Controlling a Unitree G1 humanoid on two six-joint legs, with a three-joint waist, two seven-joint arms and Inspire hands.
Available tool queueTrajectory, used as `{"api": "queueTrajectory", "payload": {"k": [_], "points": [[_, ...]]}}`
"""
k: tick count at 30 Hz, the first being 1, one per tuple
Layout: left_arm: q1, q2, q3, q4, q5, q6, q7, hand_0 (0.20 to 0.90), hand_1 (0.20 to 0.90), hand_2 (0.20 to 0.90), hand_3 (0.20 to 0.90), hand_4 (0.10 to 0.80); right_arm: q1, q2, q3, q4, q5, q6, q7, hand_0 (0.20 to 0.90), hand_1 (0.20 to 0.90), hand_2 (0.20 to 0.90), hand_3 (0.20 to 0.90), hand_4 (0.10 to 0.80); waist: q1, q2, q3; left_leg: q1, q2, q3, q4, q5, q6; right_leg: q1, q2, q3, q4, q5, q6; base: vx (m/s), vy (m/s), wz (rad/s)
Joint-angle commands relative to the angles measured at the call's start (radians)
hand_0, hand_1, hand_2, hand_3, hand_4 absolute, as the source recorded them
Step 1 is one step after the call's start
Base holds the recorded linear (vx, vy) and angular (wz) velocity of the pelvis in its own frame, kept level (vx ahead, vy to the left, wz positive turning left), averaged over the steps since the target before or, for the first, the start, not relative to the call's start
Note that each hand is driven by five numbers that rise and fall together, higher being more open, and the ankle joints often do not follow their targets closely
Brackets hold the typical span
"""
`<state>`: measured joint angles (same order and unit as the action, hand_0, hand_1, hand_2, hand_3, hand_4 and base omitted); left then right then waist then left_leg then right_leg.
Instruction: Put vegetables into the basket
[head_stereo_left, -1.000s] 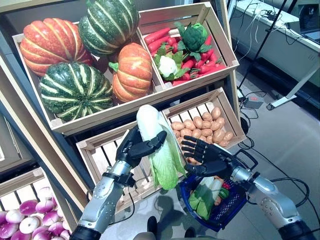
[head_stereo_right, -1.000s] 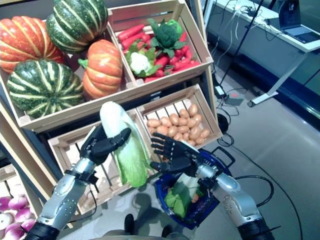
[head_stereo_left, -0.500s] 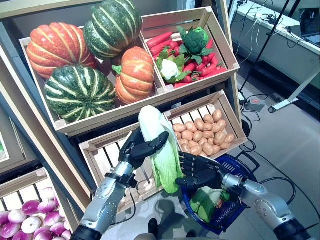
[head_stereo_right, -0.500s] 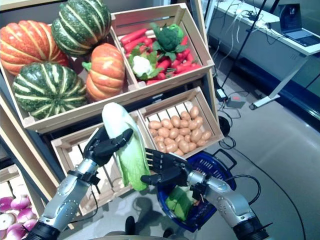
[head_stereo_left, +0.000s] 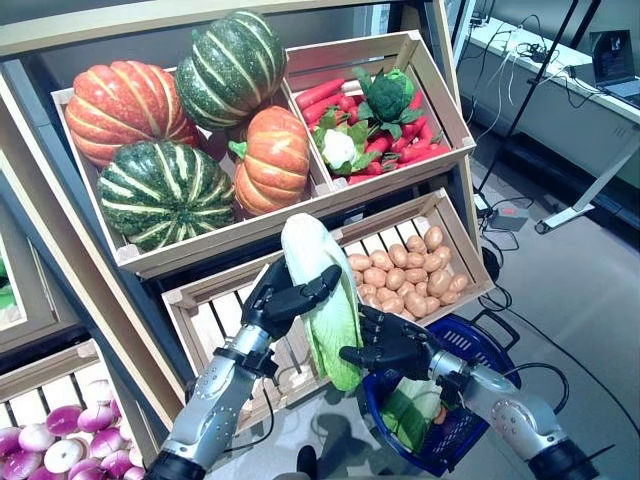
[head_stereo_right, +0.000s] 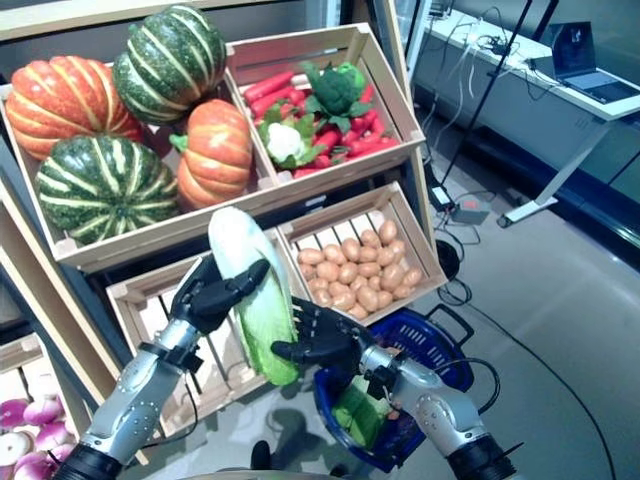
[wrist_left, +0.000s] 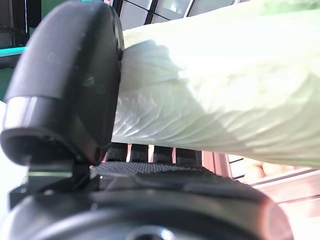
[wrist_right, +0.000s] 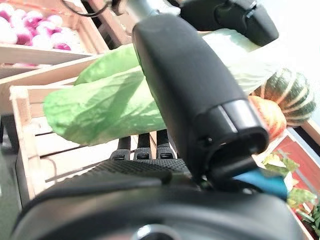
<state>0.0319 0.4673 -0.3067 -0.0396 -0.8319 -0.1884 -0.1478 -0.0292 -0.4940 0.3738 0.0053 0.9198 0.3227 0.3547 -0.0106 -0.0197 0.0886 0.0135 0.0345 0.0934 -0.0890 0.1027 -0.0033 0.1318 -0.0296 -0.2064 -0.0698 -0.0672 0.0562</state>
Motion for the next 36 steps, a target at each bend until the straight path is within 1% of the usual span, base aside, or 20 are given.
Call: {"api": "queueTrajectory", "payload": {"k": [1, 2, 4, 8, 10, 11, 14, 20, 21, 22, 23, 24, 32, 35, 36], "points": [[-0.142, -0.034, -0.015, -0.090, -0.054, -0.132, -0.076, 0.300, 0.300, 0.300, 0.300, 0.400, -0.076, 0.081, 0.039, -0.046, 0.123, -0.099, -0.045, 0.900, 0.900, 0.900, 0.900, 0.800, 0.014, -0.024, -0.061, 0.063, 0.018, 0.020, 0.002, -0.117, -0.027, -0.052, -0.075, 0.014, -0.017, 0.104, 0.053, 0.000, 0.000, 0.00], [-0.141, -0.037, -0.027, -0.092, -0.049, -0.126, -0.086, 0.300, 0.300, 0.300, 0.300, 0.400, -0.076, 0.093, 0.042, -0.045, 0.139, -0.105, -0.079, 0.900, 0.900, 0.900, 0.900, 0.800, 0.012, -0.023, -0.061, 0.064, 0.018, 0.021, 0.002, -0.117, -0.027, -0.053, -0.075, 0.015, -0.017, 0.105, 0.054, 0.000, 0.000, 0.00], [-0.141, -0.038, -0.041, -0.094, -0.039, -0.113, -0.099, 0.300, 0.300, 0.300, 0.300, 0.400, -0.074, 0.104, 0.043, -0.046, 0.135, -0.100, -0.092, 0.900, 0.900, 0.900, 0.900, 0.800, 0.009, -0.022, -0.061, 0.065, 0.018, 0.023, 0.002, -0.118, -0.026, -0.053, -0.075, 0.017, -0.017, 0.106, 0.055, 0.000, 0.000, 0.00], [-0.148, -0.027, -0.062, -0.095, -0.052, -0.094, -0.133, 0.300, 0.300, 0.300, 0.300, 0.400, -0.081, 0.102, 0.056, -0.054, 0.119, -0.076, -0.079, 0.900, 0.900, 0.900, 0.900, 0.800, 0.007, -0.021, -0.058, 0.064, 0.018, 0.027, 0.002, -0.117, -0.024, -0.056, -0.075, 0.019, -0.017, 0.106, 0.056, 0.000, 0.000, 0.00], [-0.151, -0.024, -0.066, -0.095, -0.074, -0.076, -0.165, 0.300, 0.300, 0.300, 0.300, 0.400, -0.089, 0.094, 0.063, -0.055, 0.120, -0.062, -0.055, 0.900, 0.900, 0.900, 0.900, 0.800, 0.008, -0.021, -0.058, 0.064, 0.018, 0.028, 0.002, -0.117, -0.025, -0.056, -0.075, 0.019, -0.017, 0.107, 0.056, 0.000, 0.000, 0.00], [-0.156, -0.021, -0.071, -0.097, -0.084, -0.059, -0.194, 0.300, 0.300, 0.300, 0.300, 0.400, -0.096, 0.087, 0.068, -0.052, 0.120, -0.049, -0.016, 0.900, 0.900, 0.900, 0.900, 0.800, 0.009, -0.021, -0.058, 0.064, 0.020, 0.029, 0.002, -0.117, -0.025, -0.056, -0.076, 0.017, -0.017, 0.106, 0.056, 0.000, 0.000, 0.00], [-0.167, -0.015, -0.088, -0.096, -0.103, -0.033, -0.244, 0.300, 0.300, 0.300, 0.300, 0.400, -0.110, 0.067, 0.081, -0.056, 0.117, -0.013, 0.053, 0.900, 0.900, 0.900, 0.900, 0.800, 0.010, -0.023, -0.061, 0.065, 0.021, 0.030, 0.002, -0.117, -0.026, -0.056, -0.076, 0.018, -0.017, 0.107, 0.057, 0.000, 0.000, 0.00], [-0.177, 0.002, -0.100, -0.091, -0.114, -0.028, -0.275, 0.300, 0.300, 0.300, 0.300, 0.400, -0.125, 0.021, 0.094, -0.052, 0.097, 0.028, 0.142, 0.900, 0.900, 0.900, 0.900, 0.800, 0.011, -0.024, -0.070, 0.067, 0.023, 0.029, 0.002, -0.118, -0.026, -0.053, -0.076, 0.019, -0.017, 0.106, 0.058, 0.011, -0.005, 0.00], [-0.177, 0.004, -0.100, -0.091, -0.115, -0.028, -0.277, 0.300, 0.300, 0.300, 0.300, 0.400, -0.125, 0.015, 0.092, -0.052, 0.101, 0.032, 0.150, 0.636, 0.636, 0.636, 0.636, 0.624, 0.012, -0.025, -0.071, 0.067, 0.023, 0.028, 0.002, -0.118, -0.027, -0.053, -0.076, 0.018, -0.017, 0.106, 0.059, 0.000, 0.000, 0.00], [-0.176, 0.007, -0.099, -0.092, -0.117, -0.027, -0.279, 0.300, 0.300, 0.300, 0.300, 0.400, -0.125, 0.010, 0.092, -0.052, 0.103, 0.033, 0.155, 0.340, 0.340, 0.340, 0.340, 0.427, 0.012, -0.025, -0.073, 0.066, 0.024, 0.027, 0.002, -0.117, -0.027, -0.053, -0.076, 0.018, -0.017, 0.106, 0.059, 0.000, 0.000, 0.00], [-0.175, 0.007, -0.098, -0.092, -0.117, -0.025, -0.280, 0.300, 0.300, 0.300, 0.300, 0.400, -0.124, 0.010, 0.092, -0.054, 0.103, 0.032, 0.154, 0.340, 0.340, 0.340, 0.340, 0.427, 0.012, -0.025, -0.073, 0.066, 0.024, 0.027, 0.002, -0.117, -0.027, -0.053, -0.076, 0.019, -0.017, 0.106, 0.059, 0.000, 0.000, 0.00], [-0.174, 0.010, -0.096, -0.093, -0.120, -0.022, -0.281, 0.300, 0.300, 0.300, 0.300, 0.400, -0.121, 0.006, 0.088, -0.055, 0.113, 0.027, 0.150, 0.300, 0.300, 0.300, 0.300, 0.400, 0.012, -0.026, -0.074, 0.067, 0.025, 0.026, 0.002, -0.117, -0.027, -0.053, -0.075, 0.020, -0.017, 0.106, 0.059, 0.000, 0.000, 0.00], [-0.164, 0.017, -0.091, -0.093, -0.115, -0.030, -0.291, 0.300, 0.300, 0.300, 0.300, 0.400, -0.107, 0.007, 0.077, -0.049, 0.112, 0.025, 0.144, 0.300, 0.300, 0.300, 0.300, 0.400, 0.008, -0.024, -0.074, 0.068, 0.026, 0.025, 0.002, -0.116, -0.026, -0.053, -0.073, 0.027, -0.017, 0.106, 0.058, 0.000, 0.000, 0.00], [-0.158, 0.022, -0.084, -0.097, -0.108, -0.037, -0.280, 0.300, 0.300, 0.300, 0.300, 0.400, -0.095, 0.006, 0.067, -0.041, 0.123, 0.016, 0.121, 0.300, 0.300, 0.300, 0.300, 0.400, 0.008, -0.022, -0.072, 0.068, 0.028, 0.025, 0.002, -0.116, -0.026, -0.052, -0.071, 0.030, -0.017, 0.105, 0.057, 0.000, 0.000, 0.00], [-0.157, 0.021, -0.082, -0.096, -0.103, -0.038, -0.273, 0.451, 0.451, 0.451, 0.451, 0.500, -0.090, 0.007, 0.063, -0.037, 0.122, 0.010, 0.114, 0.300, 0.300, 0.300, 0.300, 0.400, 0.008, -0.022, -0.071, 0.069, 0.028, 0.024, 0.002, -0.116, -0.026, -0.051, -0.071, 0.031, -0.017, 0.104, 0.057, 0.000, 0.000, 0.00]]}}
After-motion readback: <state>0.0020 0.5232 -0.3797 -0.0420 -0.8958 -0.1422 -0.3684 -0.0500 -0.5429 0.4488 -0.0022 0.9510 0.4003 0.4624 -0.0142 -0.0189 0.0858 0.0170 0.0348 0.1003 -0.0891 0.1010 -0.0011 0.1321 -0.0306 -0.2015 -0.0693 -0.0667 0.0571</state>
